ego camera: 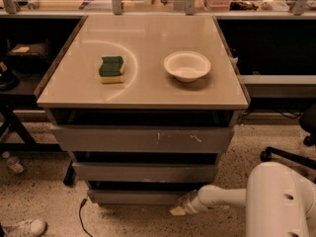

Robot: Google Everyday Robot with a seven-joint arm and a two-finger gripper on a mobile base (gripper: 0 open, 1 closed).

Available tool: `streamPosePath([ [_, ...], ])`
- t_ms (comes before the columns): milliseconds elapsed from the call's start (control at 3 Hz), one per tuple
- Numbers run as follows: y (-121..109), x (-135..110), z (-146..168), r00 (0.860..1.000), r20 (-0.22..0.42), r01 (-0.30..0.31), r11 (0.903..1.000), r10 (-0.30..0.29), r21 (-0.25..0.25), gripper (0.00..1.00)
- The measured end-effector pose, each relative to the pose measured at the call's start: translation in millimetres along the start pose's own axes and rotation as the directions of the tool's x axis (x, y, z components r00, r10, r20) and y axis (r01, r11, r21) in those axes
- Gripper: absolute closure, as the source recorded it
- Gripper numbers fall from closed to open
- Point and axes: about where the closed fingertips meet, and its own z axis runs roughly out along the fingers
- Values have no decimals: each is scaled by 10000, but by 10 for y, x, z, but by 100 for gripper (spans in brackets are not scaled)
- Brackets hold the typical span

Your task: Close bottom drawer

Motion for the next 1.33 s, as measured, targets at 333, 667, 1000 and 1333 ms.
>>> streamPosePath([
  [333,1,0,1,10000,0,0,10000,0,-2,0],
  [667,1,0,1,10000,-1,0,10000,0,-2,0],
  [1000,39,-2,13,10000,-1,0,10000,0,-2,0],
  [1333,62,-5,21,10000,-1,-2,10000,2,-1,0],
])
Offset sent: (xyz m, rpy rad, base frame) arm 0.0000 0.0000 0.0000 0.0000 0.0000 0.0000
